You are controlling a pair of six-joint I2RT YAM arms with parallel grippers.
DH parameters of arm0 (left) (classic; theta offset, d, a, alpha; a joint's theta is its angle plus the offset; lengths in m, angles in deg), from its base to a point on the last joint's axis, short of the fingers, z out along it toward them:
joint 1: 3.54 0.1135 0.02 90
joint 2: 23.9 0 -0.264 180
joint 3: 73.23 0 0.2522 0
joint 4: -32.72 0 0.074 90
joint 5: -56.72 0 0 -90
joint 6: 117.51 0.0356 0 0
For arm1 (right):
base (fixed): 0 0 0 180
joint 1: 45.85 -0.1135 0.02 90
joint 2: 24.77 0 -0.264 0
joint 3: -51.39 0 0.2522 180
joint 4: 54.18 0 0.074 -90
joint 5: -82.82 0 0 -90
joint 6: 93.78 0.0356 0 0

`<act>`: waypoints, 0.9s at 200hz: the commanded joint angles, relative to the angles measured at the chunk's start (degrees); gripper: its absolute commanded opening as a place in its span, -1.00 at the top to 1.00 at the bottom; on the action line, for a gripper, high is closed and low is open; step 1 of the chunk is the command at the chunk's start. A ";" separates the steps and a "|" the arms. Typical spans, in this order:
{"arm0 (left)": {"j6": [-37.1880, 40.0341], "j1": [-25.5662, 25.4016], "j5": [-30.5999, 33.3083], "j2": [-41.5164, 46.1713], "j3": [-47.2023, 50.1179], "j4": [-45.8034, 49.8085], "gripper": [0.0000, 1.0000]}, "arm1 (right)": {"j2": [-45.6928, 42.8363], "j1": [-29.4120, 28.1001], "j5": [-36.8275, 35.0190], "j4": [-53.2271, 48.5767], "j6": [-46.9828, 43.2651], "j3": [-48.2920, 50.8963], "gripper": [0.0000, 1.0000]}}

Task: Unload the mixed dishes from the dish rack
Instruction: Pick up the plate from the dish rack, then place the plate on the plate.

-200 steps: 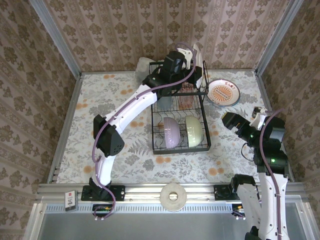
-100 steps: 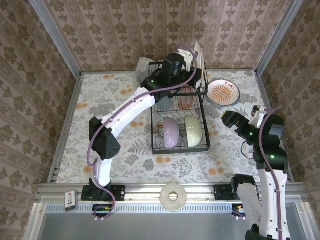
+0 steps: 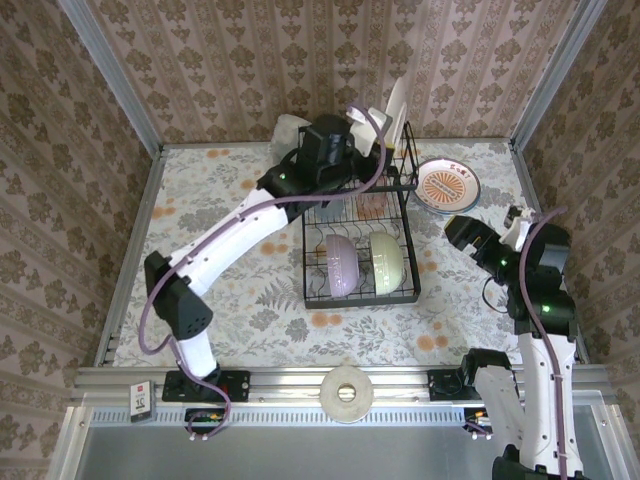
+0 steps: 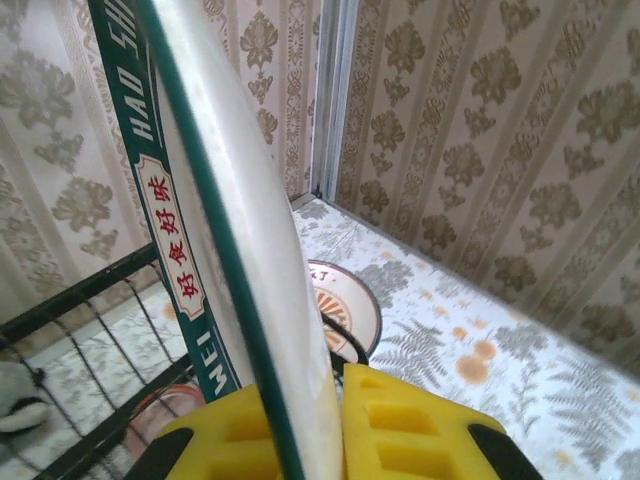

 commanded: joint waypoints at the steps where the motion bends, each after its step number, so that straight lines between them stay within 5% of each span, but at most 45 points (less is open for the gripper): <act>1: 16.54 -2.22 4.70 7.21 4.86 -7.99 1.00 | 0.32 0.02 3.34 2.27 2.79 -2.27 -1.00; 60: 58.43 -8.31 17.90 18.66 30.40 -26.37 1.00 | 2.08 -0.02 8.32 9.14 9.62 -5.09 -1.00; 85: 70.54 -9.10 21.85 20.60 38.17 -34.34 1.00 | 2.23 -0.02 9.88 11.71 13.01 -6.47 -1.00; 123: 84.50 -10.08 21.25 22.33 47.54 -45.27 1.00 | 2.95 -1.18 12.25 14.81 16.87 -8.04 -1.00; 180: 92.82 -13.12 24.46 18.25 49.06 -52.43 1.00 | 5.20 -7.11 8.78 11.39 15.92 -9.15 -0.99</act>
